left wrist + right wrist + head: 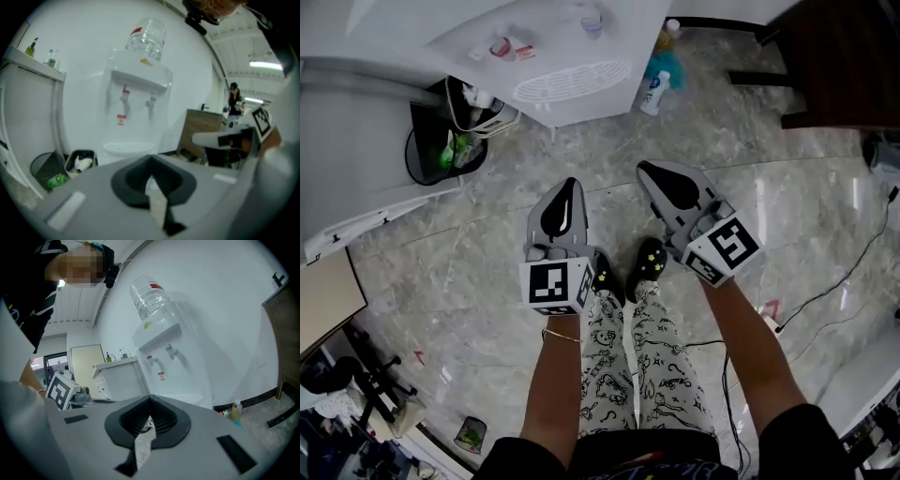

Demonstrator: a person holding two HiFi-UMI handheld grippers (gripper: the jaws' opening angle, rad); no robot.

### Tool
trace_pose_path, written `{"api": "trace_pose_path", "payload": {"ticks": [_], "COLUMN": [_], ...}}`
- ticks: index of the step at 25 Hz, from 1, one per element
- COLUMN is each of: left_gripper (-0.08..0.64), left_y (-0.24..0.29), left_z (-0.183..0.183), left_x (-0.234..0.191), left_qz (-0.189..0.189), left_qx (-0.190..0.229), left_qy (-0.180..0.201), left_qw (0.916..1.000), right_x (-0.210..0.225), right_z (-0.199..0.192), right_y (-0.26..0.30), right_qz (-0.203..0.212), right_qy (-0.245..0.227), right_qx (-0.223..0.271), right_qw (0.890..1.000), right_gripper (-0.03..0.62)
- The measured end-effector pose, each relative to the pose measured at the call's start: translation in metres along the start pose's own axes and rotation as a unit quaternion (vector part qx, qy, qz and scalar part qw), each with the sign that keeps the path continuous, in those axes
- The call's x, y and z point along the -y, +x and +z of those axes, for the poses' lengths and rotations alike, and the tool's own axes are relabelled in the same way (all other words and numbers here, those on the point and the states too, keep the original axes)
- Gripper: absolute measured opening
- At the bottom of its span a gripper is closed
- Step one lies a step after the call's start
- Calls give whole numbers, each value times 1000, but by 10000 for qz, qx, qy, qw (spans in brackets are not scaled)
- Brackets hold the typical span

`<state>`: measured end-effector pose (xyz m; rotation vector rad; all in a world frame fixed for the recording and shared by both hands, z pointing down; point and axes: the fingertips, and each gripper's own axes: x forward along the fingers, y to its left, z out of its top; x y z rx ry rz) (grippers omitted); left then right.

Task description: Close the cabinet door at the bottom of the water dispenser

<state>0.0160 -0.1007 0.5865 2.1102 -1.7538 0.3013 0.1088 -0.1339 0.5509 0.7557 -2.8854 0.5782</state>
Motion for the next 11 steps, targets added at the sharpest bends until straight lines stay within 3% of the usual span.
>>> {"api": "trace_pose_path", "payload": {"ticks": [11], "left_gripper": [0], "left_y": [-44], "left_z": [40], "left_x": [5], "left_qz": [-131], "left_qx": [118], "left_qy": [173], "left_qw": [9997], "right_x": [-43], "right_z": [23], "right_y": [-23], "right_qz": [-83], "right_qy": [-125], "right_qx": [38], "right_qw": [9999], "right_gripper": [15]}}
